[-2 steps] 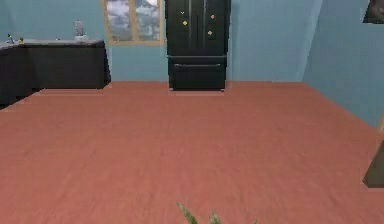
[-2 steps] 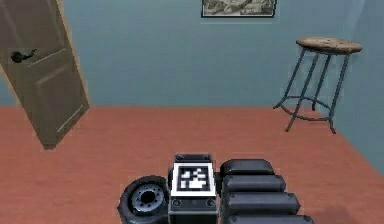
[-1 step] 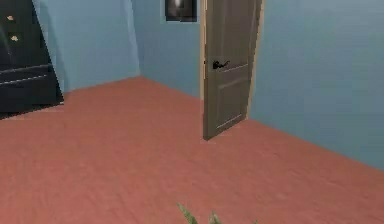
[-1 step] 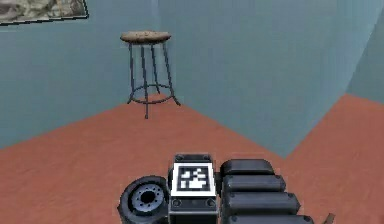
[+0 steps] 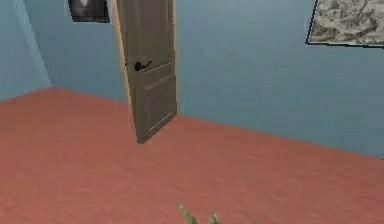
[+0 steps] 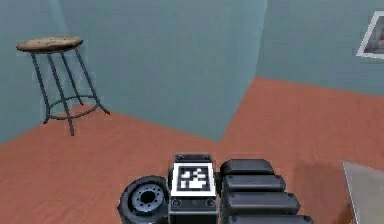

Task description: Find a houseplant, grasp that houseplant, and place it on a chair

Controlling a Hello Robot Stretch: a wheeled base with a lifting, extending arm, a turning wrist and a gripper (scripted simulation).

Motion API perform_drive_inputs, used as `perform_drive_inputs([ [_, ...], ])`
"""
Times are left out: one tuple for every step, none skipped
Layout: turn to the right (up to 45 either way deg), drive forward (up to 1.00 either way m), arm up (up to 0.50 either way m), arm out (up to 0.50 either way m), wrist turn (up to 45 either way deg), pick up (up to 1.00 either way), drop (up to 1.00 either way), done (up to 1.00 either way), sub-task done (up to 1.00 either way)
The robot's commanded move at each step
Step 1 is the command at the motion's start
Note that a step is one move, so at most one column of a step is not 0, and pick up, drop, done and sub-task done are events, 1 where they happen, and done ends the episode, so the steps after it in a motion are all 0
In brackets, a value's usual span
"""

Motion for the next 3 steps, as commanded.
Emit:
perform_drive_inputs([
  [-45.0,0.0,0.0,0.0,0.0,0.0,0.0,0.0,0.0],
  [-45.0,0.0,0.0,0.0,0.0,0.0,0.0,0.0,0.0],
  [-21.0,0.0,0.0,0.0,0.0,0.0,0.0,0.0,0.0],
])
